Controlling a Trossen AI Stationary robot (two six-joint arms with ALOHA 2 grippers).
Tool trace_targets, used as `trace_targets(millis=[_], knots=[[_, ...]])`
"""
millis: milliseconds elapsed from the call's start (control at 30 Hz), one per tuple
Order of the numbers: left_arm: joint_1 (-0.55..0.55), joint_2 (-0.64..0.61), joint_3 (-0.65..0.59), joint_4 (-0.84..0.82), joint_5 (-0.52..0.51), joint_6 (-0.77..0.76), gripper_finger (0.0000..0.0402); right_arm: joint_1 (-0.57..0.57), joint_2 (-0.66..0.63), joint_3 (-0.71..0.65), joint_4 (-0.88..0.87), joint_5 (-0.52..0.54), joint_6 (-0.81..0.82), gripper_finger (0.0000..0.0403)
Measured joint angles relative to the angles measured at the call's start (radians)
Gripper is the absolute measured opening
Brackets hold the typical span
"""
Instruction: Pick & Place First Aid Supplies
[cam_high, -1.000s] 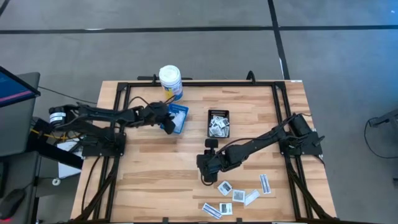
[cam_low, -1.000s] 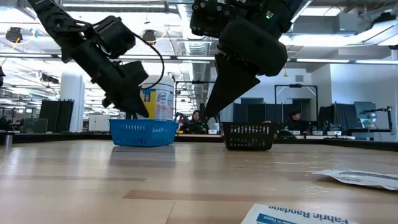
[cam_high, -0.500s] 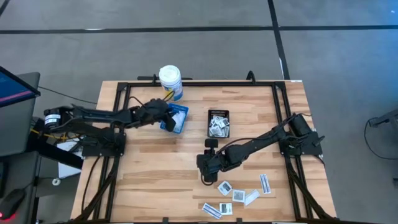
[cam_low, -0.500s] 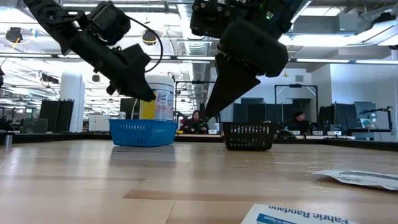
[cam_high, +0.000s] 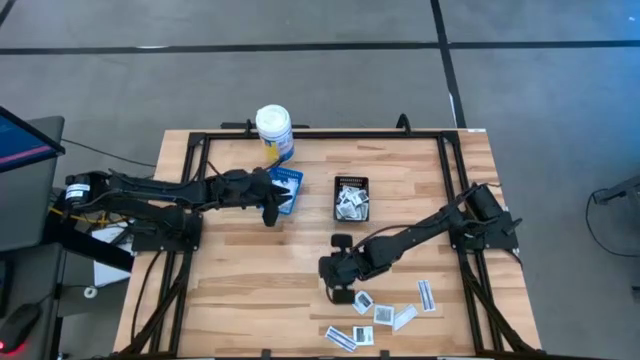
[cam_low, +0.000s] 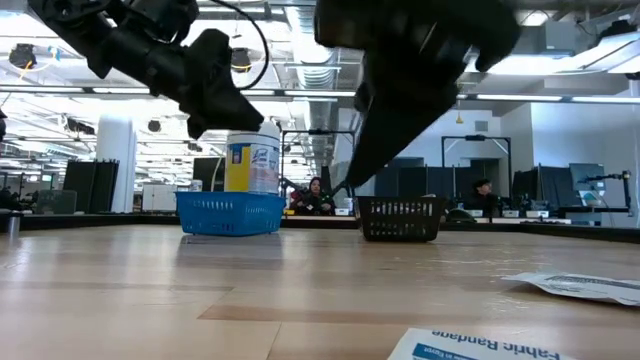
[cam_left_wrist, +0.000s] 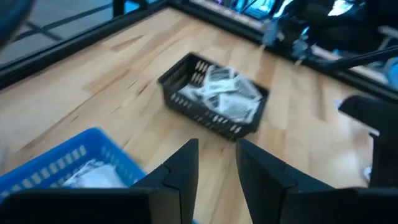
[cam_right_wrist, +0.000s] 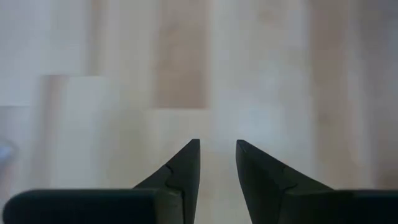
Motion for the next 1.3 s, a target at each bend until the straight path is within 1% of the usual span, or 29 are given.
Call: trace_targets(millis=[100,200,300,400,533,633,700,867,1067,1167,1300], knots=[[-0.012,0.000,0.000,0.035,0.001,0.000,0.0108,0.022,-0.002,0.034,-0.072,-0.076,0.114,0.0098],[-0.013,0.000,0.000,0.041,0.001,0.000,0.0108,0.047,-0.002,0.038,-0.144,-0.150,0.258,0.0098],[-0.012,0.000,0.000,0.048,0.000,0.000,0.0108,0.080,-0.002,0.037,-0.261,-0.145,0.387,0.0098],[-0.012,0.000,0.000,0.067,0.000,0.000,0.0108,0.107,-0.003,0.007,-0.327,-0.149,0.547,0.0098],[-0.011,0.000,0.000,0.115,0.000,0.005,0.0108,0.130,-0.002,-0.042,-0.279,-0.203,0.683,0.0098],[-0.011,0.000,0.000,0.147,0.000,0.007,0.0108,0.145,-0.002,-0.079,-0.223,-0.211,0.768,0.0098],[-0.009,0.000,0.000,0.171,-0.005,0.008,0.0108,0.154,-0.002,-0.085,-0.218,-0.212,0.796,0.0098],[0.007,0.000,0.000,0.207,-0.008,0.055,0.0108,0.162,0.007,-0.085,-0.174,-0.206,0.798,0.0098],[0.018,0.000,0.000,0.217,-0.008,0.060,0.0108,0.168,0.058,-0.080,-0.164,-0.177,0.858,0.0098],[0.017,0.000,0.000,0.220,-0.008,0.060,0.0108,0.173,0.083,-0.079,-0.164,-0.170,0.856,0.0098],[0.017,0.000,0.000,0.220,-0.008,0.060,0.0108,0.174,0.084,-0.079,-0.168,-0.150,0.835,0.0098]])
